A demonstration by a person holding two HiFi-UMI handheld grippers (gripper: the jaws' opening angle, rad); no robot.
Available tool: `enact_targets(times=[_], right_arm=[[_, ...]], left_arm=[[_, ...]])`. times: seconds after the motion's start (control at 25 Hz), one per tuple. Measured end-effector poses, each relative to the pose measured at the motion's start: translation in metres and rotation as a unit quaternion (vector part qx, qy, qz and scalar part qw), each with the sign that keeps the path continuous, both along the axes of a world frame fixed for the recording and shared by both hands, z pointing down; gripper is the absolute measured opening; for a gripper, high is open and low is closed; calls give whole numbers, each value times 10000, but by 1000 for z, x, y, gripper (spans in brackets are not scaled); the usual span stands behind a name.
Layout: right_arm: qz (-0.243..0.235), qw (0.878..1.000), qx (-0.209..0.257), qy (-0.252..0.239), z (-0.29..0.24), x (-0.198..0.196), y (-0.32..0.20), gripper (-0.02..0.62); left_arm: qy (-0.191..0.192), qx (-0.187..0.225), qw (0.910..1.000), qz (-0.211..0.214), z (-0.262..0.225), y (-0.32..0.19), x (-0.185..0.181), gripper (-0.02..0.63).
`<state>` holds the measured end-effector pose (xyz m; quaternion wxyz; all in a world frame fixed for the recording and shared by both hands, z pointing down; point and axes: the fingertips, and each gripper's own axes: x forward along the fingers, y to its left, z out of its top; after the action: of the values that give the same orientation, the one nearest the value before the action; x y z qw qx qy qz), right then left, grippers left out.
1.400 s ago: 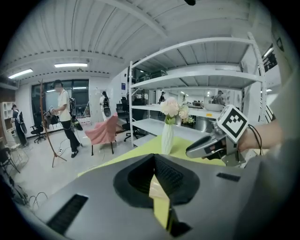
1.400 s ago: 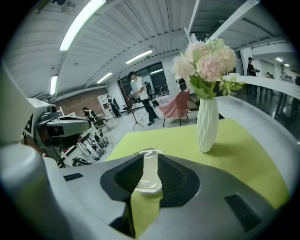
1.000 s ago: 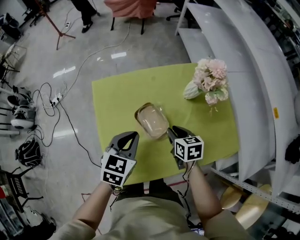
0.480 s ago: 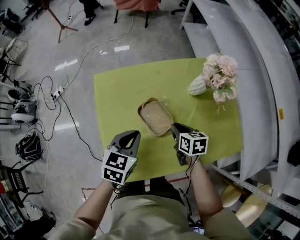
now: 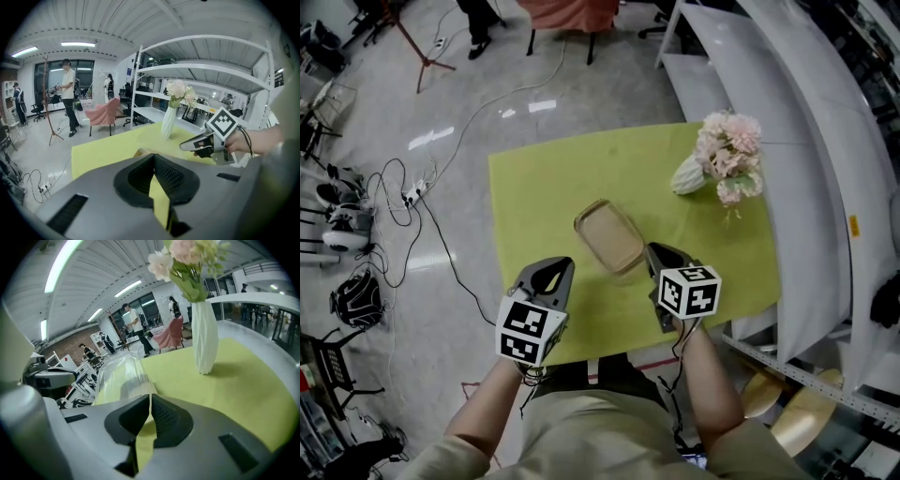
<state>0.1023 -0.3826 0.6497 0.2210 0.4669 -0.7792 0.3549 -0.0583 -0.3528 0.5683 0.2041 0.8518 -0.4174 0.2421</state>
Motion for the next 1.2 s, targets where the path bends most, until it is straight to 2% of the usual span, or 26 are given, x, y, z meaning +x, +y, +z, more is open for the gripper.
enact_targets(times=[0.28, 0.44, 0.56, 0.84, 1.0, 1.2], right_arm=[[75, 9946, 1016, -175, -102, 0, -12, 23], [117, 9865, 1594, -350, -165, -1, -8, 23], [93, 9775, 2071, -399, -213, -2, 1, 23], [193, 9547, 2919, -538, -295, 1, 38, 23], [283, 9392, 3363, -636, -337, 10, 61, 23], [400, 9234, 3757, -681, -377, 22, 91, 23]], left_arm=[[60, 685, 9976, -56, -66, -11, -9, 6], [-41, 1256, 9921, 8, -113, -6, -12, 6], [52, 1645, 9864, 13, -149, -1, -11, 6], [580, 2253, 9726, 36, -224, 27, -8, 6], [668, 2531, 9650, -133, -264, 38, -14, 6], [730, 2800, 9572, -62, -288, 60, -19, 6]])
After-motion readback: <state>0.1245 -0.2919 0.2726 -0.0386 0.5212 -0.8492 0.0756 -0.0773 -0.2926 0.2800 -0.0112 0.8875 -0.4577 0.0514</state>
